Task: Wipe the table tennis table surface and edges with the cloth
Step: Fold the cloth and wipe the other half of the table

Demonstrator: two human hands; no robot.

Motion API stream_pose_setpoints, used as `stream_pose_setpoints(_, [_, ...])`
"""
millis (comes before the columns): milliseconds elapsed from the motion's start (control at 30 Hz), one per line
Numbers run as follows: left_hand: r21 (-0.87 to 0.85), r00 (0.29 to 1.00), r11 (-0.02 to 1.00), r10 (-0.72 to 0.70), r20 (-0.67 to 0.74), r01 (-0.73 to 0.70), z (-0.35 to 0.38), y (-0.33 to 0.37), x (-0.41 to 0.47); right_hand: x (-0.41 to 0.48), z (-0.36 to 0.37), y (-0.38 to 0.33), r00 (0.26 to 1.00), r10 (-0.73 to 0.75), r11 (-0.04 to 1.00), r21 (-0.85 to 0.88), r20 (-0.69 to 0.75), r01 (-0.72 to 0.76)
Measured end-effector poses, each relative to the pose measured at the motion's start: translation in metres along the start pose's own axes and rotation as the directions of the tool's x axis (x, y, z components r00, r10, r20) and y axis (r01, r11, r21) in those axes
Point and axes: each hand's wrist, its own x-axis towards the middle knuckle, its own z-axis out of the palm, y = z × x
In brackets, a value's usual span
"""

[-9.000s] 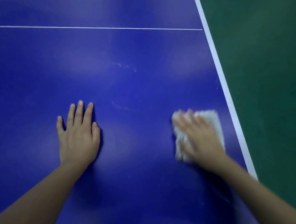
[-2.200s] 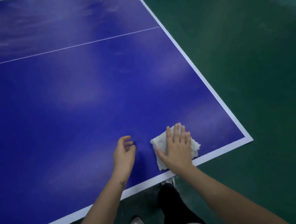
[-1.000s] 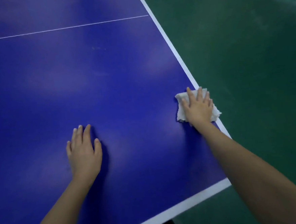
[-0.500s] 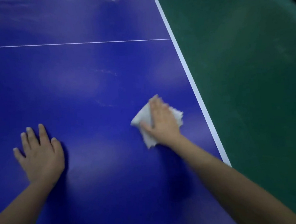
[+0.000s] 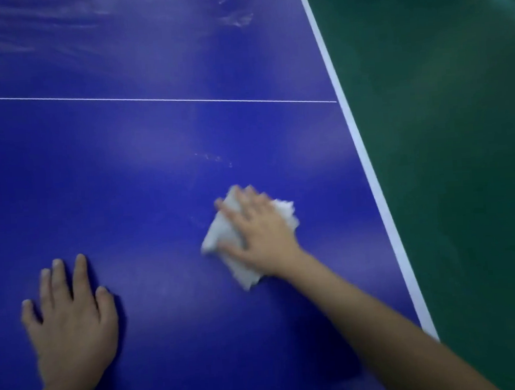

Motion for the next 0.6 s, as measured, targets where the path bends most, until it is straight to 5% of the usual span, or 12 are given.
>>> stream_pose_setpoints(67, [-0.005,1.000,1.000,-0.029,-0.013,0.029,-0.004,0.004,-0.001,0.046,-0.024,0.066,0.952,0.302,0.947,-0.095,-0.052,-0.306])
stream_pose_setpoints(133, [-0.008,0.999,1.000,-0.030,-0.012,0.030,-0.007,0.008,-0.002,0.082,-0.044,0.116,0.808,0.586,0.807,-0.051,-0.053,-0.589])
stream_pose_setpoints(200, [0.000,0.999,1.000,-0.030,-0.011,0.030,-0.011,0.011,-0.004,0.111,-0.044,0.122,0.745,0.664,0.745,-0.024,-0.068,-0.666])
stream_pose_setpoints(267, [0.003,0.999,1.000,-0.031,-0.014,0.031,-0.014,0.013,-0.005,0.128,-0.036,0.089,0.883,0.467,0.879,-0.080,-0.049,-0.470])
stream_pose_setpoints(333, [0.013,0.999,0.999,-0.032,-0.002,0.032,-0.015,0.014,-0.005,0.123,-0.013,0.027,1.000,0.015,0.997,-0.073,0.023,-0.014])
stream_pose_setpoints(433, [0.022,0.998,0.999,-0.049,0.028,0.048,-0.016,0.014,-0.005,0.077,0.017,-0.045,0.844,-0.500,0.861,0.004,0.196,0.509])
stream_pose_setpoints(500, [0.024,0.998,0.999,-0.047,0.040,0.046,-0.018,0.018,-0.006,0.088,0.008,-0.025,0.798,-0.564,0.821,0.047,0.212,0.568])
stream_pose_setpoints(600, [0.039,0.997,0.998,-0.048,0.055,0.046,-0.022,0.021,-0.007,0.159,-0.014,0.045,0.983,-0.176,0.984,-0.022,0.062,0.177])
